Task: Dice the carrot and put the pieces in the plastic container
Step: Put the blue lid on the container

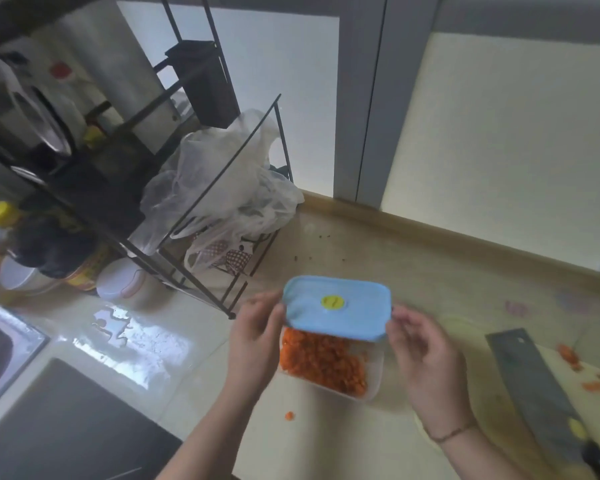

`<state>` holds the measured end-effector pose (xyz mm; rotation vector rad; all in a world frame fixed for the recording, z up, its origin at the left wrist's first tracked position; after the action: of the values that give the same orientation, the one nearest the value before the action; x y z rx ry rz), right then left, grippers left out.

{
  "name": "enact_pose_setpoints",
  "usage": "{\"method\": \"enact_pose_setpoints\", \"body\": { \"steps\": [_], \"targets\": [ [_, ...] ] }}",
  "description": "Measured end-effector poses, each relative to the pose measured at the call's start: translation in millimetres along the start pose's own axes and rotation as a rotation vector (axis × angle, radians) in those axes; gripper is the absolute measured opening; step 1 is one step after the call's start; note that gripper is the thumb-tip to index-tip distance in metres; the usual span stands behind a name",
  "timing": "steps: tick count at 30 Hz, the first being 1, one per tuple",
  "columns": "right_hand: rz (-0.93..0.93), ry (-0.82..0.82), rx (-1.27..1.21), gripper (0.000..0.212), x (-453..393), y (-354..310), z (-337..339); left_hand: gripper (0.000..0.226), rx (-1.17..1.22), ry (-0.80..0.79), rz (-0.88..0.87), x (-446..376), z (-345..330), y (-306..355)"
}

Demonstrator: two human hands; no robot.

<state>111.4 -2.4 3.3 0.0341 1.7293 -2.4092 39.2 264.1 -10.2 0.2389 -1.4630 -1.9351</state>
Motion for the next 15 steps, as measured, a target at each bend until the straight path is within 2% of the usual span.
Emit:
{"method": "enact_pose_setpoints", "body": {
  "steps": [2,4,7,11,13,15],
  "targets": [
    [0.014,-0.044,0.065,0.035,25.9,10.6,-4.2,0.023,-0.075,0.062,-0.051,22.4,7.2,-18.0],
    [-0.001,-0.064,0.137,0.023,42.8,21.0,-6.5,0.024,-0.09,0.097,-0.085,36.9,10.6,-26.7],
    [0.008,-0.07,0.198,0.03,56.5,24.0,-7.0,0.03,-0.159,0.117,-0.151,45.8,14.1,-28.7],
    [0.049,-0.029,0.287,0.033,51.4,20.9,-6.6,0.042,-0.172,0.093,-0.092,37.3,14.1,-29.3],
    [-0.049,-0.046,0.288,0.038,44.7,27.4,-8.4,0.033,-0.215,0.075,-0.085,29.7,13.5,-24.6],
    [-0.163,-0.111,0.307,0.034,41.4,33.0,-10.4,0.021,-0.36,0.055,-0.102,22.5,12.3,-21.2]
  ]
}}
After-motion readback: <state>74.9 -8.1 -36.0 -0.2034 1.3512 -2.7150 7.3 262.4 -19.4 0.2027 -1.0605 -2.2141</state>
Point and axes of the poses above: each hand's wrist, its own x-axis away from the middle knuckle, its own z-axis out of the back of the hand, y = z × x, the point moved 9 cm from there along -x, towards the middle knuckle, and after that the axes turned 11 degrees about z, right-handed, at the moved point
